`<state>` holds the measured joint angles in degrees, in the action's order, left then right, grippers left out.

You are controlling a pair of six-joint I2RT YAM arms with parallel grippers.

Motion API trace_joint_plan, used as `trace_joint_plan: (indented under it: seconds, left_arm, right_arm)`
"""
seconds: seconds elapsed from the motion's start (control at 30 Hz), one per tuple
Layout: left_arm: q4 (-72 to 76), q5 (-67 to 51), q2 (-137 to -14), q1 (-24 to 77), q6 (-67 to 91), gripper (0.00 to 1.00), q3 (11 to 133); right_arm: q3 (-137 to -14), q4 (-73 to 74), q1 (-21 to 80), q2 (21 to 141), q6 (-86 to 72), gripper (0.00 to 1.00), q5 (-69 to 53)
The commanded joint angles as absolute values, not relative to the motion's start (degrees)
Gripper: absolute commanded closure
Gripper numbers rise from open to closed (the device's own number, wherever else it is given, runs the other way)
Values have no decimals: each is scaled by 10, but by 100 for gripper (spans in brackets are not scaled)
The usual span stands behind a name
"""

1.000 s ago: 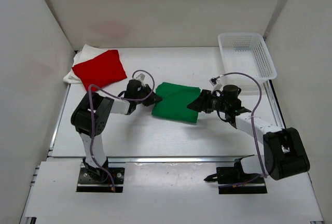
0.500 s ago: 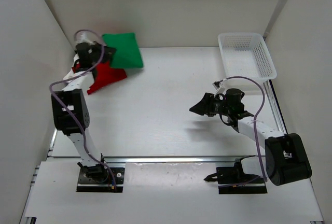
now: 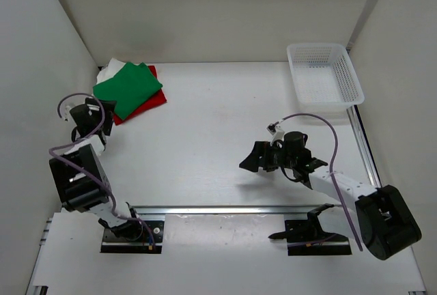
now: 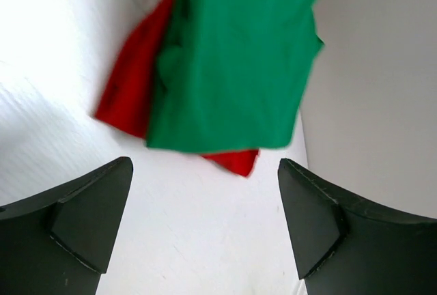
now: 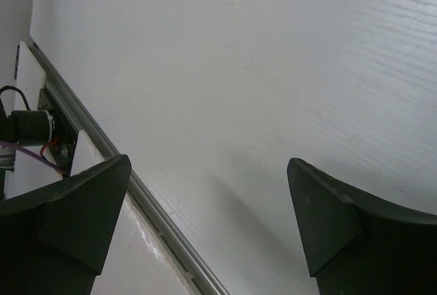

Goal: Fold and stack the t-shirts
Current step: Put the neatly folded tshirt into the corner of the board with the left arm

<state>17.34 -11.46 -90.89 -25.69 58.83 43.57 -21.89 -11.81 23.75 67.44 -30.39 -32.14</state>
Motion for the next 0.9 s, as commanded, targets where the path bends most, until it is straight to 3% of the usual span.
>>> trace_joint_plan:
  seconds: [0.0, 0.23, 0.4, 0.6, 0.87]
  left_arm:
    - [164, -92, -839, -208, 560, 1, 429]
    - [52, -64, -813, 19, 421, 1, 477]
    - [29, -87, -812, 178, 383, 1, 467]
    - [43, -135, -776, 247, 371, 1, 380]
    - [25, -94, -696, 265, 341, 1, 307]
  right_arm:
    - [-212, -107, 242, 636, -282, 1, -268]
    - [-239, -34, 253, 607, -230, 1, -201]
    - [-190, -93, 244, 598, -244, 1, -184]
    - [-168, -130, 252, 608, -236, 0, -170]
    - [-135, -131, 264, 584, -226, 1, -108]
